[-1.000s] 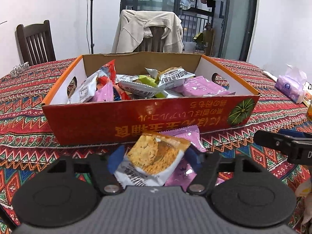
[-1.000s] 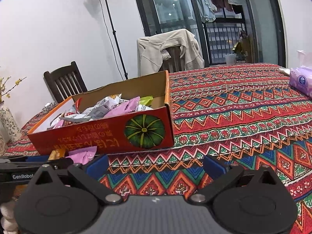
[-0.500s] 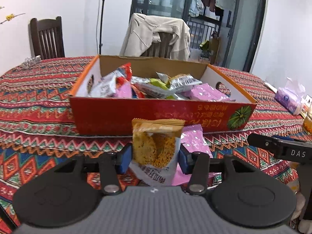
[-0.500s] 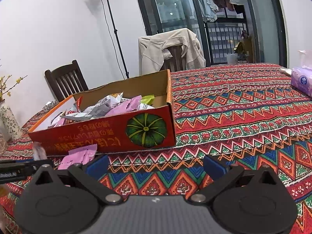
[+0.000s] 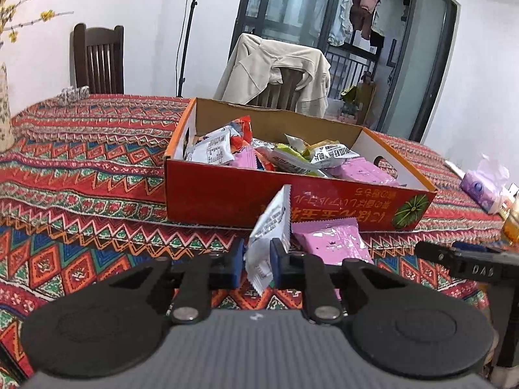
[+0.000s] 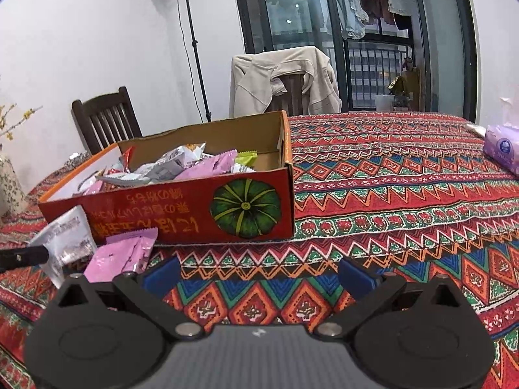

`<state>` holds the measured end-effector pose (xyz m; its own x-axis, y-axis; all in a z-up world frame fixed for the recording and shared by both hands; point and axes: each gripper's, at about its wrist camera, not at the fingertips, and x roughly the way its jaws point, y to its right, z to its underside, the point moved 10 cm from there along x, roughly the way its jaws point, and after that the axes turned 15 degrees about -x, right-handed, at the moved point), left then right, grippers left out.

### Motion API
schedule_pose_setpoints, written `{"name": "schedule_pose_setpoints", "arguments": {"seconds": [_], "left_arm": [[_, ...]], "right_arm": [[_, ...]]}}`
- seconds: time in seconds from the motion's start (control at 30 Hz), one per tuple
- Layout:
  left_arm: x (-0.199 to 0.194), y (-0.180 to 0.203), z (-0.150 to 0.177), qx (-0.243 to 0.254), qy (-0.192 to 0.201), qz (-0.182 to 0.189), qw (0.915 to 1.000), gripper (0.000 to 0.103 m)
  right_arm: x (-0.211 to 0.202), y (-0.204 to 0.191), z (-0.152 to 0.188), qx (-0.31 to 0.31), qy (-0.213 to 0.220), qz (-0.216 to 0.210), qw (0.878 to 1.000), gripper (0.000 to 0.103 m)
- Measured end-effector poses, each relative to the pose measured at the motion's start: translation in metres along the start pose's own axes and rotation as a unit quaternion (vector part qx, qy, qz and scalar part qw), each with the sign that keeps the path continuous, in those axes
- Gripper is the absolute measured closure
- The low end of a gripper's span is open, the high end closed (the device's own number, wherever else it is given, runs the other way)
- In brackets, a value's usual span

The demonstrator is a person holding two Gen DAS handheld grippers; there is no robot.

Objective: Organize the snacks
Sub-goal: 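Grasp a white cracker packet with the left tool, then grasp a pink packet with the right tool while the left tool holds the white packet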

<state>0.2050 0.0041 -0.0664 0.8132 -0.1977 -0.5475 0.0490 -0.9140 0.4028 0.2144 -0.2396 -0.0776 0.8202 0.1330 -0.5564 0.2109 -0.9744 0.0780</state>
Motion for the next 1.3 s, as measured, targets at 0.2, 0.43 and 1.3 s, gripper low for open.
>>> {"name": "schedule_pose_setpoints", "arguments": {"seconds": [0.2,0.43,1.3], "left_arm": [[0.011,0.009,-0.003,0.013,-0.018,0.009,0.9997,0.078],[0.025,0.026,-0.003,0.030,-0.023,0.004,0.9993,0.065],[0.030,0.047,0.004,0.086,0.001,-0.048,0.9952,0.086]], "right_arm": [[-0.001,0.001,0.000,-0.005,-0.001,0.009,1.000,0.000],[-0.004,0.004,0.001,0.000,-0.002,0.008,1.000,0.000],[-0.006,0.008,0.005,0.028,-0.010,-0.029,0.999,0.000]]}}
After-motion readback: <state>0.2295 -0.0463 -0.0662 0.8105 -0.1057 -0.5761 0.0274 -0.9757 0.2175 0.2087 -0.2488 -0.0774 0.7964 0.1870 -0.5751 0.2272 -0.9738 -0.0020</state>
